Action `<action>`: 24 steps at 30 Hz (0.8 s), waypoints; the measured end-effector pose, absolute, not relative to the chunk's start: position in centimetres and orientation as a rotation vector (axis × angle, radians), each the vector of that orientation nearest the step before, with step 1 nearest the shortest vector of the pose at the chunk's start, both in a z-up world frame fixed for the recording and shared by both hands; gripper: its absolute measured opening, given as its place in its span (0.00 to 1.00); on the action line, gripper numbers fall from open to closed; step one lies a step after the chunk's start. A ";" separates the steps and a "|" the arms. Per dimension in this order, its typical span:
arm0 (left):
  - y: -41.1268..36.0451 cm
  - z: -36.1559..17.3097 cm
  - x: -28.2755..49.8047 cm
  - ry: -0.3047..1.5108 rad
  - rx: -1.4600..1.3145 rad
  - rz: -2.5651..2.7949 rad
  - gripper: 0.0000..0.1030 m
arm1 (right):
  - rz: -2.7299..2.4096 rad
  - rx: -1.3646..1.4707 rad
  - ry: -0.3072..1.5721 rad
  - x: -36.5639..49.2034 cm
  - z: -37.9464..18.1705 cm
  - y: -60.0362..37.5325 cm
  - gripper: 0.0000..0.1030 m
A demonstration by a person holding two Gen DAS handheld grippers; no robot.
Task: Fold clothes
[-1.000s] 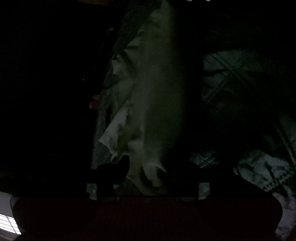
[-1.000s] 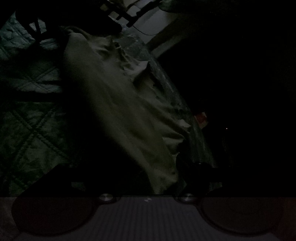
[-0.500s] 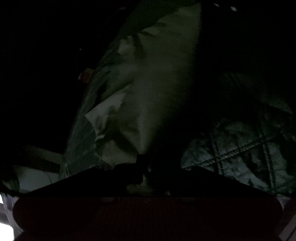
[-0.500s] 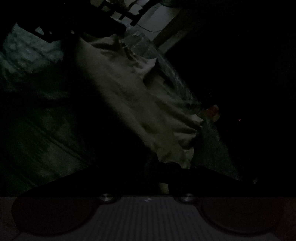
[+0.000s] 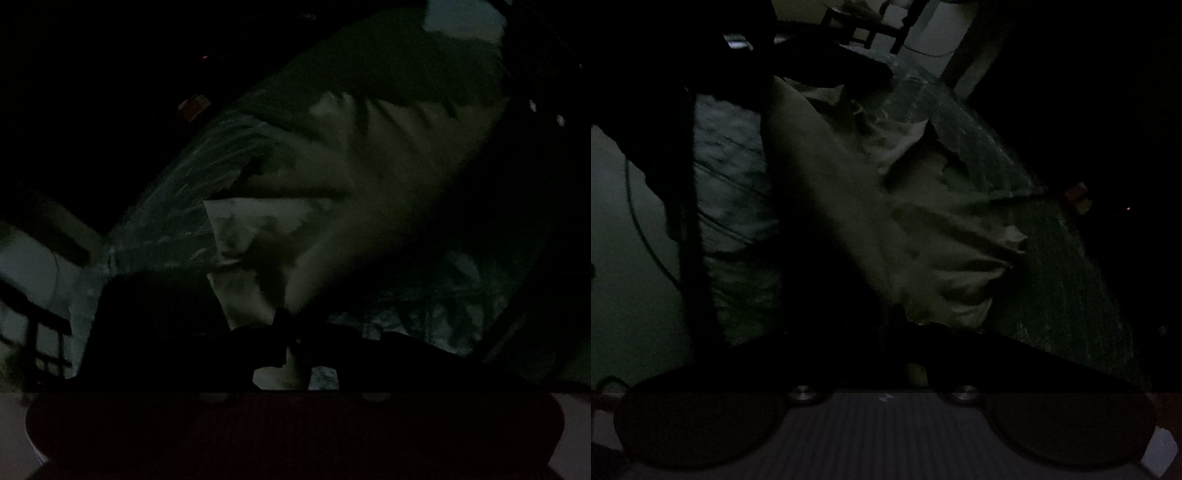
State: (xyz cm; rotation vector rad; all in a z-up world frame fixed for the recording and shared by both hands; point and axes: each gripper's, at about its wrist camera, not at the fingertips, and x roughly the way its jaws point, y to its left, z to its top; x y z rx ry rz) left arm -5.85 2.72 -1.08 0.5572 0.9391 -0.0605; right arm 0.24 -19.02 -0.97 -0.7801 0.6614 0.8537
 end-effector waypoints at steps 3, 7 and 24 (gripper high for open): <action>3.9 1.2 -5.4 0.922 0.477 -0.055 0.07 | 0.856 -0.761 0.662 0.2 0.9 -19.2 0.10; 5.8 3.4 -2.8 0.911 0.371 -0.050 0.07 | 0.841 -0.747 0.643 2.6 3.1 -19.0 0.10; 12.7 -4.7 17.1 1.091 0.160 0.087 0.23 | 0.736 -0.632 0.863 23.3 -4.2 -16.5 0.39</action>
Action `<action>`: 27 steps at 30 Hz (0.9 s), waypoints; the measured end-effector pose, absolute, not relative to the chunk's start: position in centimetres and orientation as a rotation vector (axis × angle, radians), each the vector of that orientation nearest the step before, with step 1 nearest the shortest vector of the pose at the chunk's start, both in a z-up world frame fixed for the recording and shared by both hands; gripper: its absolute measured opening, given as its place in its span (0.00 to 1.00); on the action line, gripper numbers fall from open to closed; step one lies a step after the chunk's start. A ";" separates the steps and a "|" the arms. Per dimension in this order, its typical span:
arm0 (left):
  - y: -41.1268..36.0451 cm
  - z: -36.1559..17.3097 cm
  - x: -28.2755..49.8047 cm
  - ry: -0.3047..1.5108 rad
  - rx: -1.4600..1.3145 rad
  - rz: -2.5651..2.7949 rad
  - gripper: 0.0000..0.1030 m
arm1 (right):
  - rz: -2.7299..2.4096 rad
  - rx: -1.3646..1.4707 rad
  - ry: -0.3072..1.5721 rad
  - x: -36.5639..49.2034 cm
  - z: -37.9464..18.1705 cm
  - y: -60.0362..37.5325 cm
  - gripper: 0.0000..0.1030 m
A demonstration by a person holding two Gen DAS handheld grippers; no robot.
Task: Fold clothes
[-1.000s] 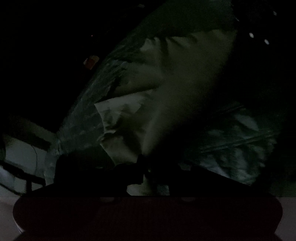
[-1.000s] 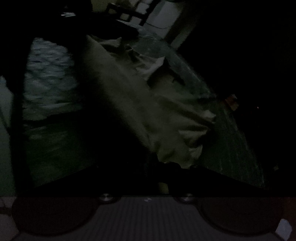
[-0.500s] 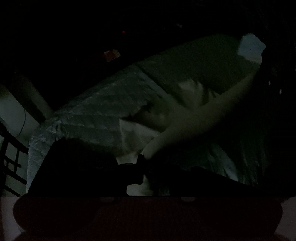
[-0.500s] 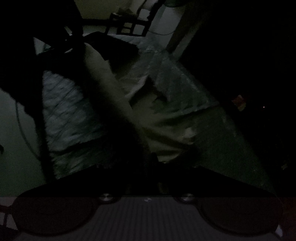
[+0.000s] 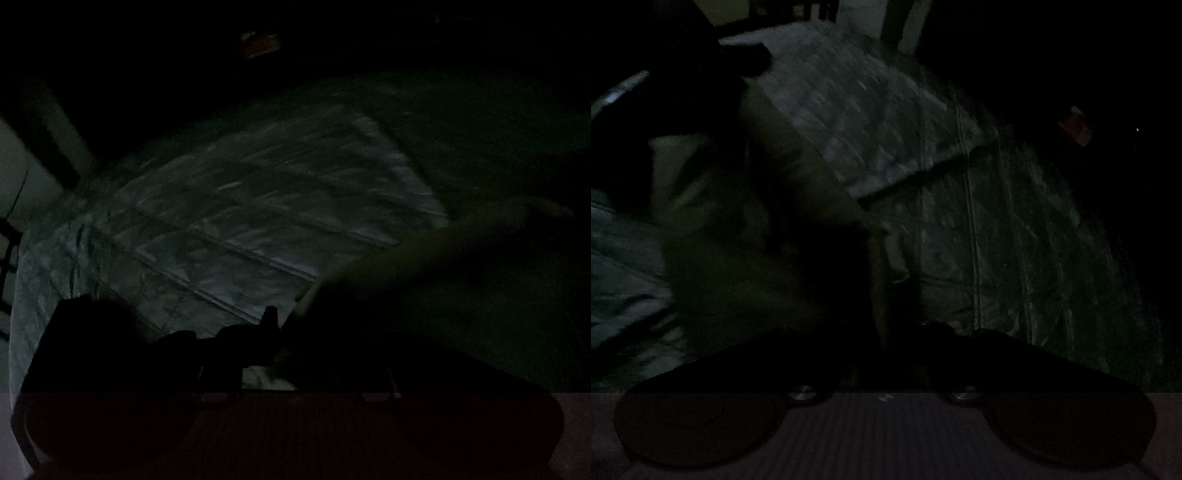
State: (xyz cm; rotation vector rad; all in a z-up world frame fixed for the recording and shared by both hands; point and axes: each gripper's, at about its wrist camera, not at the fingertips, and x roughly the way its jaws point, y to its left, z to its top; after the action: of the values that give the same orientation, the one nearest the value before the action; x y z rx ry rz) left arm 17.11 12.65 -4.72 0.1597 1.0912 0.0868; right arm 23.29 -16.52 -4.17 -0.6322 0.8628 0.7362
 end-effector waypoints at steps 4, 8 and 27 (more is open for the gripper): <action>13.9 -4.9 16.5 1.032 0.096 0.157 0.32 | 0.608 -0.636 0.800 24.2 -4.8 -16.7 0.47; 14.9 -2.7 14.2 0.927 0.058 0.289 0.35 | 0.417 -0.668 0.692 22.9 -4.2 -17.2 0.71; 17.4 -6.0 14.9 1.023 -0.295 0.319 0.39 | 0.290 -0.154 0.803 21.4 -6.5 -18.3 0.74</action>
State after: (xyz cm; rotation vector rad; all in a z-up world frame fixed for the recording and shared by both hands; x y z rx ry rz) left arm 14.87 17.35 -6.05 -0.2950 1.0229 0.3190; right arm 21.42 -18.27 -6.53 -0.1537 0.8035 0.2897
